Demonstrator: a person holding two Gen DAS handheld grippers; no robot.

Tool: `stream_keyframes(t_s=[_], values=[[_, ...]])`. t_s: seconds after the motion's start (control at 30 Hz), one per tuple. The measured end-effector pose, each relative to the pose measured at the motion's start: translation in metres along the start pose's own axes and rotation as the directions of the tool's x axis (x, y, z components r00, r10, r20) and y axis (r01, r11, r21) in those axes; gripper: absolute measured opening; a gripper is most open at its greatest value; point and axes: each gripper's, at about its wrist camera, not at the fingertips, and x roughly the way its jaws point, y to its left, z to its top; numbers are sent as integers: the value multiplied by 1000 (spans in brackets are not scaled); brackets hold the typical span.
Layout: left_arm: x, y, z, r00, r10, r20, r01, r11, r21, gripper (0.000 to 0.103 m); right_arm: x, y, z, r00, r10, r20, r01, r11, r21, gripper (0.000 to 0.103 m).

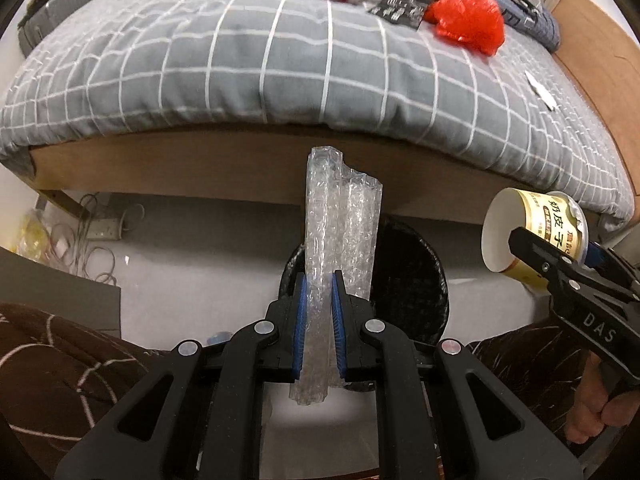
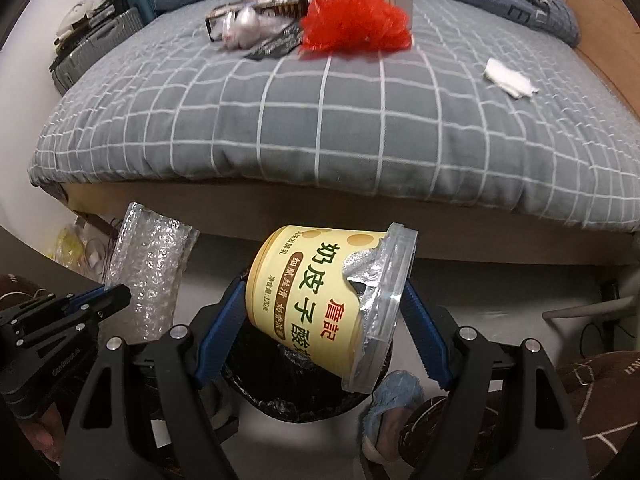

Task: Collect trash
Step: 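Open the right tool over the bin while the left tool releases the bubble wrap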

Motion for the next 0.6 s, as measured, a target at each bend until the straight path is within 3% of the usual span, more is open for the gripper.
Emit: stream_keyframes(t_s=[0.47, 0.5, 0.57, 0.6], values=[[31, 11, 10, 998, 31, -49, -32, 999, -23, 11, 52, 18, 4, 995, 25, -101, -29, 999, -42, 75], [32, 12, 11, 998, 31, -50, -33, 999, -27, 11, 54, 20, 3, 995, 18, -102, -24, 998, -52, 77], [31, 11, 11, 998, 28, -53, -30, 999, -32, 11, 54, 23, 2, 996, 0, -89, -6, 998, -66, 94], [31, 11, 12, 998, 26, -54, -28, 999, -34, 11, 52, 23, 1, 997, -17, -75, 11, 997, -75, 95]])
